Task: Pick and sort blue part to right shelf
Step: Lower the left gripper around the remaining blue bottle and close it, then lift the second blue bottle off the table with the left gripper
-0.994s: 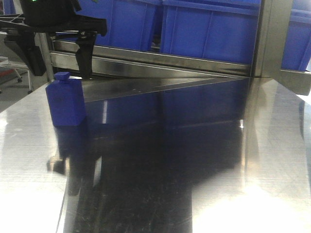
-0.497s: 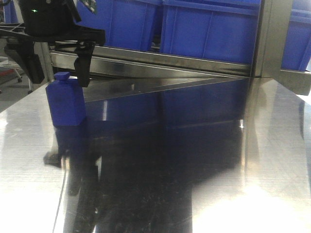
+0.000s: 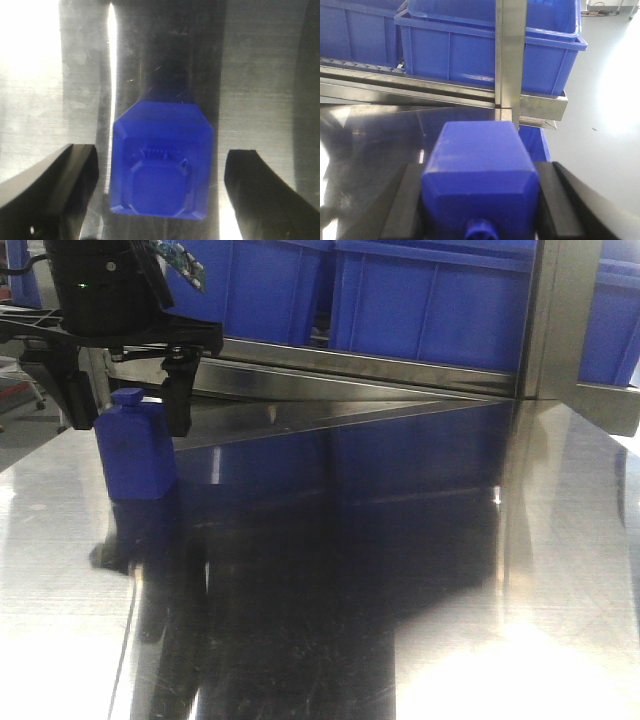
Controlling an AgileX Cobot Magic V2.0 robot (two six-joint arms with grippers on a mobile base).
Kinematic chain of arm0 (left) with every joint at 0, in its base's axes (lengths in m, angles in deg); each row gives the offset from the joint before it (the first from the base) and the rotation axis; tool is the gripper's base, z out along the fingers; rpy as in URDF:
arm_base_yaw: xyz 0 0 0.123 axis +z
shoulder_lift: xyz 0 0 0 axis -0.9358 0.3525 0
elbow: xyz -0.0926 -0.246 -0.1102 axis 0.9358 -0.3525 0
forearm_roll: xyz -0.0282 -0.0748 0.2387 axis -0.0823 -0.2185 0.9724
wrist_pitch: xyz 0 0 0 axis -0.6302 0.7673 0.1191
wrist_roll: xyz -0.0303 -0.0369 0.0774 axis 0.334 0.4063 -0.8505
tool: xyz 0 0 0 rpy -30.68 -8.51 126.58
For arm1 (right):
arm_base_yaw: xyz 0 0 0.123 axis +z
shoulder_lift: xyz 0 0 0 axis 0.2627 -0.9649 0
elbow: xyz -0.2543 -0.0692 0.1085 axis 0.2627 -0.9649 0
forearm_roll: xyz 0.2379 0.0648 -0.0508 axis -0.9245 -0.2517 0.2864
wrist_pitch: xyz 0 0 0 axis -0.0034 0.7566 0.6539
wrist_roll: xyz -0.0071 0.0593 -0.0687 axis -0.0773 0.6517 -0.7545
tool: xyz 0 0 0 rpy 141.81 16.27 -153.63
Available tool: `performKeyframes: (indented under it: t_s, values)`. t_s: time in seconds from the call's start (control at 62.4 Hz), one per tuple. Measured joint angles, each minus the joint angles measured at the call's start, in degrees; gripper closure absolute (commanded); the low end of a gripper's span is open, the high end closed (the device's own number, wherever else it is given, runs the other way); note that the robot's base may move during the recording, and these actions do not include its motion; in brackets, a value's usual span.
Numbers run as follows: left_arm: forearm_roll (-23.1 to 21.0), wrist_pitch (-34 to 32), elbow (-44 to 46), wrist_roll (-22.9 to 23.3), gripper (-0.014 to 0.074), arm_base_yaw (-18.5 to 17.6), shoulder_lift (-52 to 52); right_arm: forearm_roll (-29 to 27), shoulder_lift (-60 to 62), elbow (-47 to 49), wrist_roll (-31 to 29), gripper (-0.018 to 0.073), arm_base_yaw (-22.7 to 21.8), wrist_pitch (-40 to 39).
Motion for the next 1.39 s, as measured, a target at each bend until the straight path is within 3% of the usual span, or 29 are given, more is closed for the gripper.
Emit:
performKeyframes:
  t_s: [0.112, 0.417, 0.753, 1.058, 1.17, 1.394]
  values:
    - [-0.14, 0.00, 0.00, 0.00, 0.0082, 0.00, 0.00, 0.00, 0.00, 0.00, 0.00, 0.0187, 0.00, 0.00]
    - [-0.14, 0.00, 0.00, 0.00, 0.0307, 0.00, 0.13, 0.00, 0.00, 0.00, 0.00, 0.0187, 0.00, 0.00]
    - [-1.83, 0.00, 0.00, -0.60, 0.0336, 0.64, -1.43, 0.00, 0.00, 0.00, 0.00, 0.0187, 0.00, 0.00]
    - [-10.60, -1.72, -3.08, -15.92, 0.0333, 3.44, -11.02, 0.00, 0.00, 0.00, 0.00, 0.0187, 0.00, 0.00]
    - [-11.85, -4.55, -6.92, -18.50, 0.0333, 4.77, -15.56, 0.00, 0.00, 0.00, 0.00, 0.0187, 0.00, 0.00]
    - [-12.51, -15.12, -19.00, -19.33, 0.0333, 8.51, -27.06, 0.00, 0.00, 0.00, 0.00, 0.0187, 0.00, 0.00]
